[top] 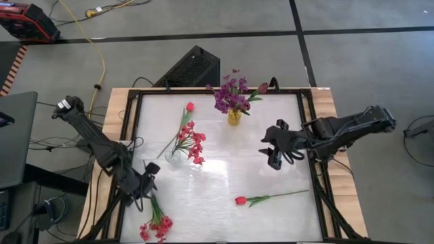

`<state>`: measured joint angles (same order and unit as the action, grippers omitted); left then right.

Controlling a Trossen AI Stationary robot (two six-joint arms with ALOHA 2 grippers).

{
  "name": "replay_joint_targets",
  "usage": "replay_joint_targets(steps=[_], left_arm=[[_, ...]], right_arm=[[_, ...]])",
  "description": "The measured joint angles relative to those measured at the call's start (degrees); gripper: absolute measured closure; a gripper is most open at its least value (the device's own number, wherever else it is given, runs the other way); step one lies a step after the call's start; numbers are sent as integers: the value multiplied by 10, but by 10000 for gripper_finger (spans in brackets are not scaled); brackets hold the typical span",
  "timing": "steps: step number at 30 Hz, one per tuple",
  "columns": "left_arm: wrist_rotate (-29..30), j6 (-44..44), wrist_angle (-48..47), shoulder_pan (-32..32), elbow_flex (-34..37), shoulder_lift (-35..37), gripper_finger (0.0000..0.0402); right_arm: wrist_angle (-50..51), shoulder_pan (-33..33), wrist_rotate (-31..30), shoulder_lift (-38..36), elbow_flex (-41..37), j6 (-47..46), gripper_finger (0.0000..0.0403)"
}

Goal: Sort flowers into vase by color
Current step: Put the pink flowers into the transparent vase

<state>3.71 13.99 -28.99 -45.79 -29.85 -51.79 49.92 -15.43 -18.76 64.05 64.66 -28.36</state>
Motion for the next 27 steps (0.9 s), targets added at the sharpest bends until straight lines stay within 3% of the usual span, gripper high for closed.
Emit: replay_joint_targets(steps=[8, 20, 23, 27], left_arm=[[24, -39, 0, -53, 0, -96, 230], [46, -71, 4, -72, -2, -222, 233], [44, -89, 0, -72, -13, -237, 257], [50, -112, -10, -72, -34, -236, 340]], right_arm=[[-1, -56, -64, 18, 0, -52, 180], [-28, -70, -68, 89, 0, -42, 180], [-26, -69, -67, 94, 0, -42, 180], [-25, -69, -66, 94, 0, -42, 180]])
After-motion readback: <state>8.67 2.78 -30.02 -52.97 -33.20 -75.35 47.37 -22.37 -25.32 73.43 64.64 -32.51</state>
